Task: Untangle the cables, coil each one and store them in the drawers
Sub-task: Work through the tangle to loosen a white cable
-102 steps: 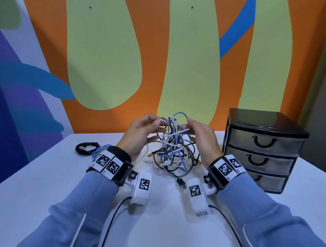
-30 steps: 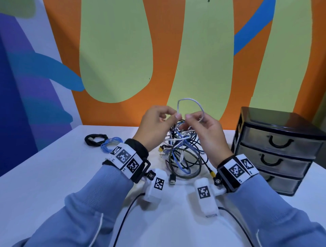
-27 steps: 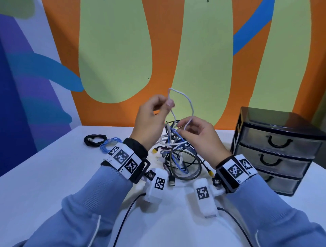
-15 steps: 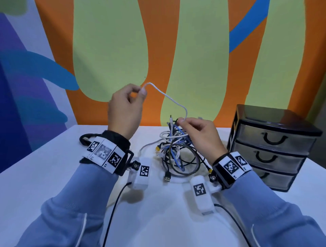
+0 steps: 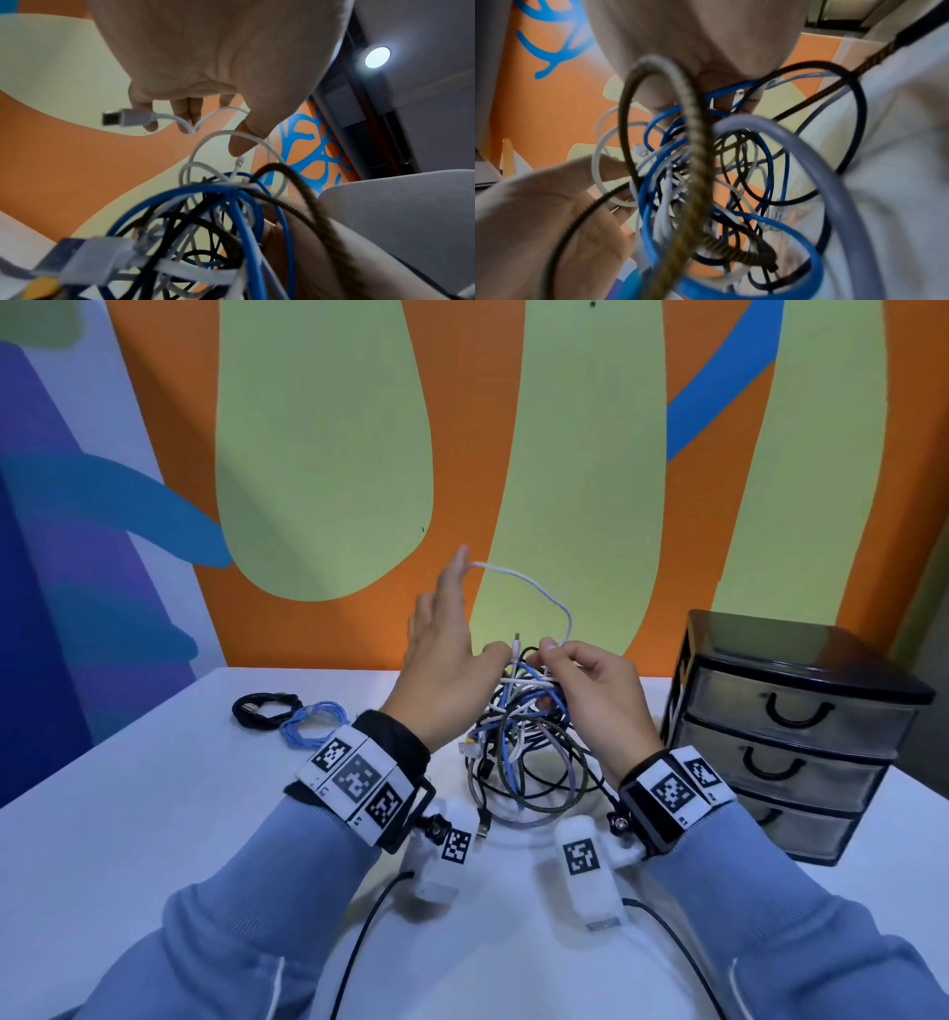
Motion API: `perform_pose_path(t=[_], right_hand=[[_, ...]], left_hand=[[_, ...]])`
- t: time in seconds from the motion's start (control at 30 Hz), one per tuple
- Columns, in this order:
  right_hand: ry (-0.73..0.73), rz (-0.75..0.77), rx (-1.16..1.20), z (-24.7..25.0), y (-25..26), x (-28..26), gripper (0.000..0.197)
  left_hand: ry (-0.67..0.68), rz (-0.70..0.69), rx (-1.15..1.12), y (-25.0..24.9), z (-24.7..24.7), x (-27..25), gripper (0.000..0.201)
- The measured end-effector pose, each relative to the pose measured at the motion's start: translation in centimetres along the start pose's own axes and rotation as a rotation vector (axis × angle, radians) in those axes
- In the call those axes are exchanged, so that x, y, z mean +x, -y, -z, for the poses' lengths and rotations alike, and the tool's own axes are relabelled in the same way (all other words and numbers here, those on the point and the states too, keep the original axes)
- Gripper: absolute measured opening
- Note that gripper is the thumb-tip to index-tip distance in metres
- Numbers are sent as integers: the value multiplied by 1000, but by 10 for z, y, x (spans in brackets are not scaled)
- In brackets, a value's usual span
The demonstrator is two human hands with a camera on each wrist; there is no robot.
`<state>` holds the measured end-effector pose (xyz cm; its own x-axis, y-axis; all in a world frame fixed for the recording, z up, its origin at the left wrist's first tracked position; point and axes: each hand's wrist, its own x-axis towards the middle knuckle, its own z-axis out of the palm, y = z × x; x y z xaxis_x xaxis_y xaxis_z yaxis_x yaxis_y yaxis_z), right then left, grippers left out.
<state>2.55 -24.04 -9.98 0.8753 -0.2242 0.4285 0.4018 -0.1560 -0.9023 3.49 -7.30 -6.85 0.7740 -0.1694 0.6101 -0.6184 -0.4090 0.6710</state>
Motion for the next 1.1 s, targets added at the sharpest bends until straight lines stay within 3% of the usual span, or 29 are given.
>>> perform_pose_path(t=[0.1, 0.23, 0.33, 0.53, 0.63, 0.9, 1.1], right_hand=[[-27, 7, -26, 2, 0, 0, 31], [-69, 8, -38, 3, 0, 0, 31], [-98, 51, -39, 4, -1, 0, 35], [-120, 62, 22, 2, 7, -4, 40], [-130, 56, 92, 2, 7, -2, 41], [-166, -11, 129, 3, 3, 1, 33], [-121, -70, 164, 0, -2, 3, 29]], left_hand=[[-57, -3, 22, -1, 0, -1, 102], [-74, -97, 32, -11, 1, -9, 92], [79, -125, 109, -16, 0, -14, 81], [351, 13, 199, -11, 3, -13, 51], [315, 2, 163, -9, 4, -11, 52], [5, -132, 207, 3, 10, -2, 39], [123, -251, 239, 11, 10, 1, 25]])
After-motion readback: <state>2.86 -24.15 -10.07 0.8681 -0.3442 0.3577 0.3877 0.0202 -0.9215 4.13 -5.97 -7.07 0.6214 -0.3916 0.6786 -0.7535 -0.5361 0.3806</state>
